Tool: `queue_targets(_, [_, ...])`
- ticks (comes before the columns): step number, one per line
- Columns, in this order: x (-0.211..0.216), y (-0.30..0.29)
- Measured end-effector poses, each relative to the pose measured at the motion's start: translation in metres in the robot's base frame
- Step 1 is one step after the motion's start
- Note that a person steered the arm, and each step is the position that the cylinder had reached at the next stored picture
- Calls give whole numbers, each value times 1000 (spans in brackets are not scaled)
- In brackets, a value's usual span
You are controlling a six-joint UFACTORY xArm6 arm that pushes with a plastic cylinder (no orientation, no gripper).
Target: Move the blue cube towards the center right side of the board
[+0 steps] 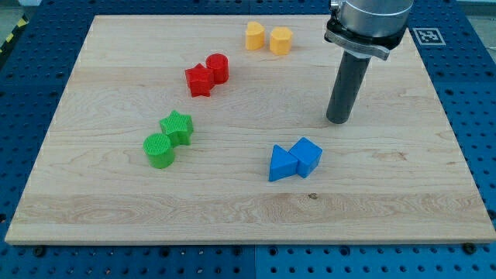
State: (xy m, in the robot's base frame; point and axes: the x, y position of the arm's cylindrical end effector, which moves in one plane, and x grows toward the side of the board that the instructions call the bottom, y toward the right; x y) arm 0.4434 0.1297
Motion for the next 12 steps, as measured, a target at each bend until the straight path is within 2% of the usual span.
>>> queue_targets(1, [0,-3])
queue_targets(2, [0,-51])
queue_targets(3, [0,-135])
queue_targets(4, [18,-205])
queue_targets(5, [59,-217])
queue_targets(6, [83,-215])
queue_targets(7, [85,-194])
queue_targets(10, [105,-81])
queue_targets(12, [98,-50])
